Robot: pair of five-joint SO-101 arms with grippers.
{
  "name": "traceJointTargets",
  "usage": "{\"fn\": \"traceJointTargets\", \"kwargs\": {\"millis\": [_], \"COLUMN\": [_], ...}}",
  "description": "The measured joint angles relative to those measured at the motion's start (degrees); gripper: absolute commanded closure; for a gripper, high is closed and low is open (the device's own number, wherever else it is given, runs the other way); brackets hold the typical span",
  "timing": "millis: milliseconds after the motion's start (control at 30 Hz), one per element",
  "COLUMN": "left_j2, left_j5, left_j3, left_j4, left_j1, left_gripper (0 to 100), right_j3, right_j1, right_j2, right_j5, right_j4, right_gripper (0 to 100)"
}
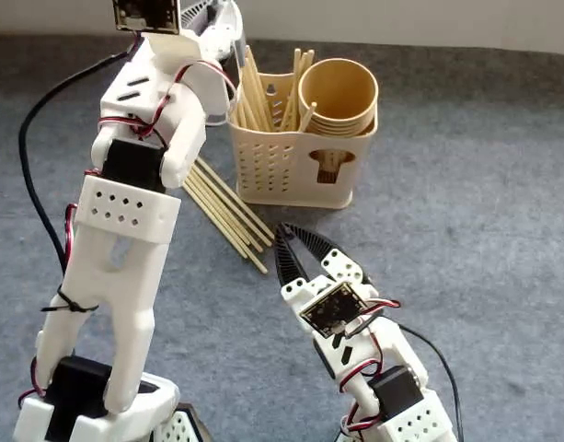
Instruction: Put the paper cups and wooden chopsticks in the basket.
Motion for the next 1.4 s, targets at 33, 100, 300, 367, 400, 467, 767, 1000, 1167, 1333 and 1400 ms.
{"fn": "traceJointTargets", "kwargs": {"millis": [33, 100, 300, 367, 400, 467, 767, 1000, 1167, 1333, 1400], "left_j2": [0.00, 0.00, -0.26, -1.32, -2.02, -3.78, -7.65, -7.82, -8.09, -8.09, -8.09], "left_j5": [0.00, 0.00, 0.00, 0.00, 0.00, 0.00, 0.00, 0.00, 0.00, 0.00, 0.00], "left_j3": [0.00, 0.00, -2.55, -3.96, -4.57, -5.27, -5.27, -5.27, -1.76, 10.64, 15.91], "left_j4": [1.49, 3.96, 9.49, 11.96, 13.63, 16.62, 31.56, 42.29, 45.80, 41.49, 37.54], "left_j1": [0.09, 0.26, 0.44, 0.44, 0.44, 0.44, -3.08, -6.68, -8.44, -8.44, -8.44], "left_gripper": [89, 89, 89, 89, 89, 89, 89, 89, 89, 89, 89], "right_j3": [0.00, 0.00, 0.00, 0.00, 0.00, 0.00, 0.00, 0.00, 0.00, 0.00, 0.00], "right_j1": [0.00, 0.00, 0.00, 0.00, 0.00, 0.00, 0.00, 0.00, 0.00, 0.00, 0.00], "right_j2": [0.00, 0.00, 0.00, 0.00, 0.00, 0.00, 0.00, 0.00, 0.00, 0.00, 0.00], "right_j5": [0.00, 0.00, 0.00, 0.00, 0.00, 0.00, 0.00, 0.00, 0.00, 0.00, 0.00], "right_j4": [0.00, 0.00, 0.00, 0.00, 0.00, 0.00, 0.00, 0.00, 0.00, 0.00, 0.00], "right_gripper": [99.2, 99.2, 99.2, 99.2, 99.2, 99.2, 99.2, 99.2, 99.2, 99.2, 99.2]}}
